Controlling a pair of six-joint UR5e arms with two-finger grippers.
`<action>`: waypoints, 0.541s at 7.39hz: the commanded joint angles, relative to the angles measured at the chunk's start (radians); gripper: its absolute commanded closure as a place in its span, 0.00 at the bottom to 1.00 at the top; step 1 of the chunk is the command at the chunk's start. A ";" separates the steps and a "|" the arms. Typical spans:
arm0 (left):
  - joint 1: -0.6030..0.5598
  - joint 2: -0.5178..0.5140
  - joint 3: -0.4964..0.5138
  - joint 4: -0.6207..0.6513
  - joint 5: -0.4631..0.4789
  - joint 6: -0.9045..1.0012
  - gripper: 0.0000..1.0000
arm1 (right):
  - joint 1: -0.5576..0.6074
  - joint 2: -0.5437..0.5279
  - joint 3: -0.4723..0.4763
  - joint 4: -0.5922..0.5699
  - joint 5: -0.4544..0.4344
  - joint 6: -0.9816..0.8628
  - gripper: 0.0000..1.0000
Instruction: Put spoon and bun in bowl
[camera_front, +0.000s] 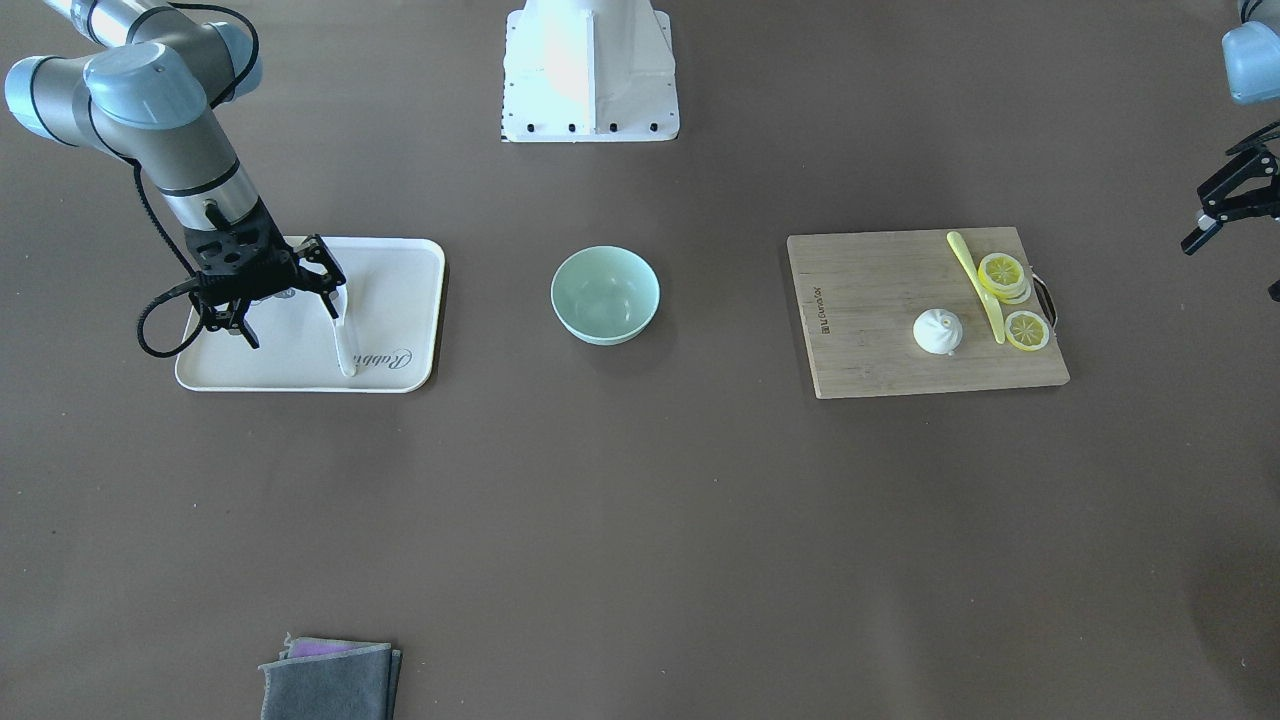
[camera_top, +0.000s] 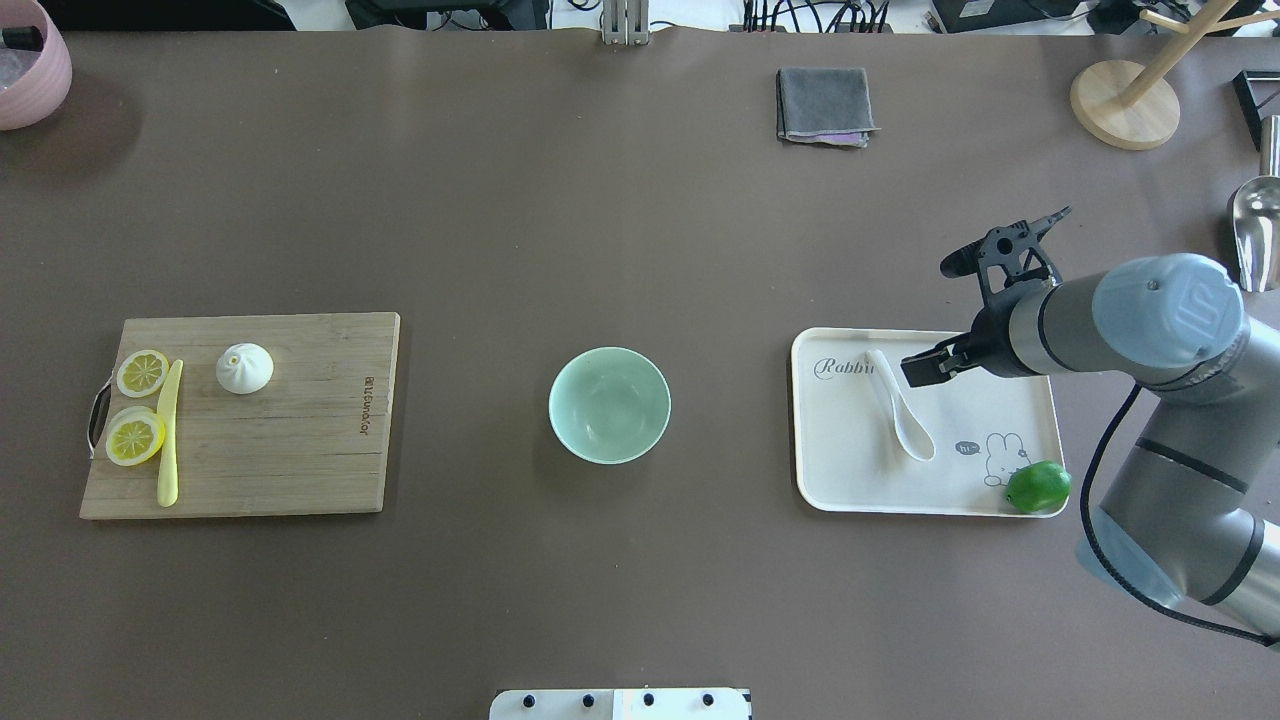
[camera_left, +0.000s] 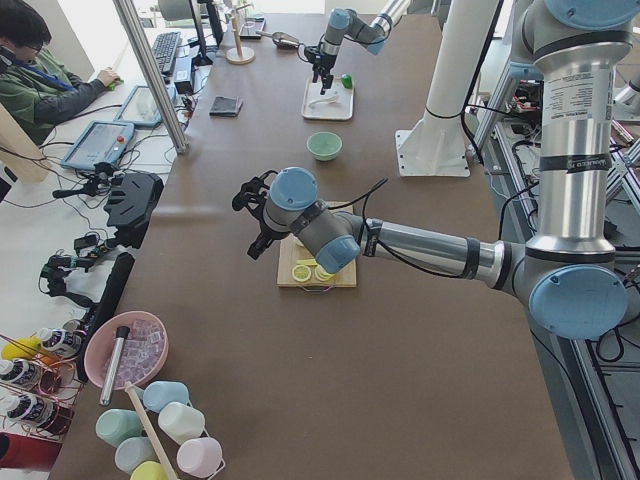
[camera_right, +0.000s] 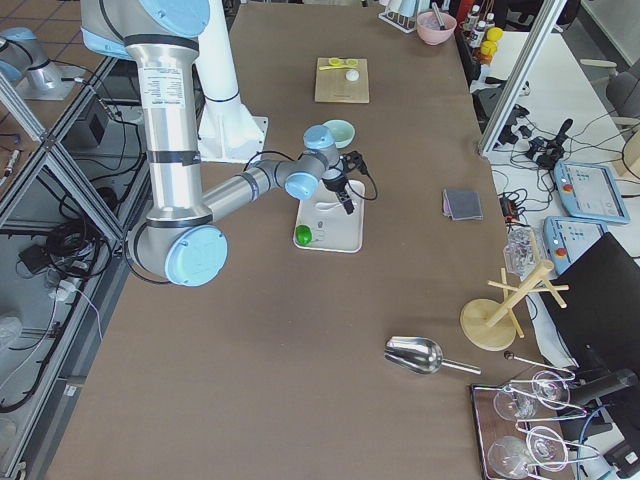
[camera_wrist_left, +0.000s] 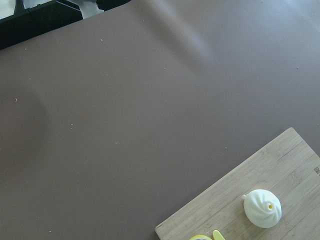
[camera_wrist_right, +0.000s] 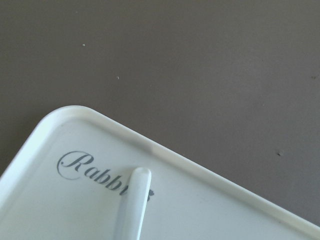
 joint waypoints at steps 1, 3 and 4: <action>0.002 0.000 0.001 -0.001 0.000 0.000 0.02 | -0.074 -0.002 -0.005 0.001 -0.072 0.074 0.16; 0.002 0.002 -0.002 -0.001 -0.002 0.000 0.02 | -0.082 0.008 -0.011 0.000 -0.078 0.075 0.34; 0.002 0.002 0.000 -0.001 -0.002 0.001 0.02 | -0.085 0.011 -0.011 0.000 -0.078 0.075 0.39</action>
